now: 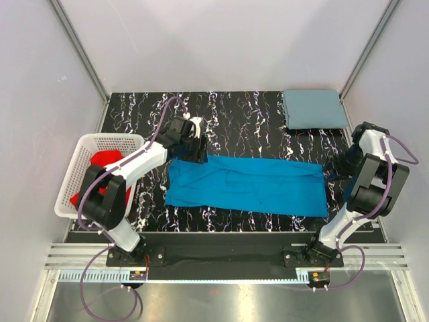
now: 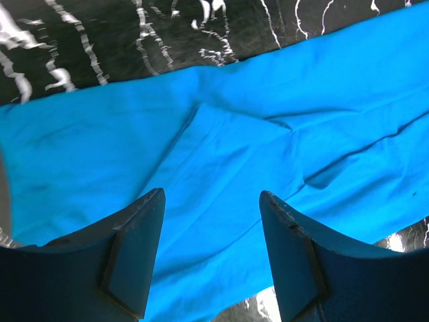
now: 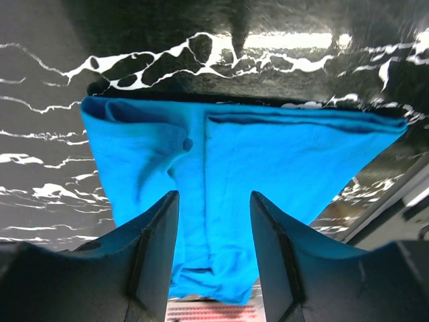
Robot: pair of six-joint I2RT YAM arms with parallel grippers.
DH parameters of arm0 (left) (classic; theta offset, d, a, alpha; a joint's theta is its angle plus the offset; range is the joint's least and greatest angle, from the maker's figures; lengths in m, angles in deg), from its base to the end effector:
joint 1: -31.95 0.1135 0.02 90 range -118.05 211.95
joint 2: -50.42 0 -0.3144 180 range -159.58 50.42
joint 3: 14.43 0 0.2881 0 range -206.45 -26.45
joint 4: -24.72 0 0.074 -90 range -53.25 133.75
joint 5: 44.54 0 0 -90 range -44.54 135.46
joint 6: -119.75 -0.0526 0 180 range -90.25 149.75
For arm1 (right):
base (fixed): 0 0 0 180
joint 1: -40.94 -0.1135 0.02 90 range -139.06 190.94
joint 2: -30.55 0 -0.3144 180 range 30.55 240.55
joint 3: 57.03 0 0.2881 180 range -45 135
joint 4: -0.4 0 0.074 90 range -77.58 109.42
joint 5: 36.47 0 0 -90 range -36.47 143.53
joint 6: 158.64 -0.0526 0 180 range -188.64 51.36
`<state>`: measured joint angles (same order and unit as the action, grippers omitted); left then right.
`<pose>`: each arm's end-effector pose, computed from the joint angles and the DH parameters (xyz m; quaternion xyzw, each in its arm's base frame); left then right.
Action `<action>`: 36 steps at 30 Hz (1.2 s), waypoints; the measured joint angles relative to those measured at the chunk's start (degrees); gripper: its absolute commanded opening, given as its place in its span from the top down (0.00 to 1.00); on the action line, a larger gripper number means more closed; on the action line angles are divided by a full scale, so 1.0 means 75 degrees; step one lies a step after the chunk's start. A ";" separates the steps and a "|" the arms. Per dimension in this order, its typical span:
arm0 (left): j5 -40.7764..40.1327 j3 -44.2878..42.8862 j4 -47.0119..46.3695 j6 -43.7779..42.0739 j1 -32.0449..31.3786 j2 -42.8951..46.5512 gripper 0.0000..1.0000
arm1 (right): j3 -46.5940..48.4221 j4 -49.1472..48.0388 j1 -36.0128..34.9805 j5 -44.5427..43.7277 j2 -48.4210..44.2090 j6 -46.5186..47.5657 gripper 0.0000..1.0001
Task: Fold and stack the t-shirts
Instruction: Fold the tshirt
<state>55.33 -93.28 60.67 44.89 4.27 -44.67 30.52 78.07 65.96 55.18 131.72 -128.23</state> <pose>0.3515 -0.1946 0.2467 0.1306 0.9339 -0.1936 0.2708 0.3251 -0.1501 0.2276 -0.6731 -0.7393 -0.0104 0.0150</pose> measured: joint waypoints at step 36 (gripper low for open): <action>0.1323 0.0720 0.0417 0.0560 0.0962 0.1172 0.37 | -0.0020 -0.0667 0.0157 0.0938 0.1099 -0.1696 0.51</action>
<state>65.25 -87.88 63.79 49.08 11.48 -35.89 30.37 73.06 67.14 62.22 139.96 -140.95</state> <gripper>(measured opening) 0.635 0.504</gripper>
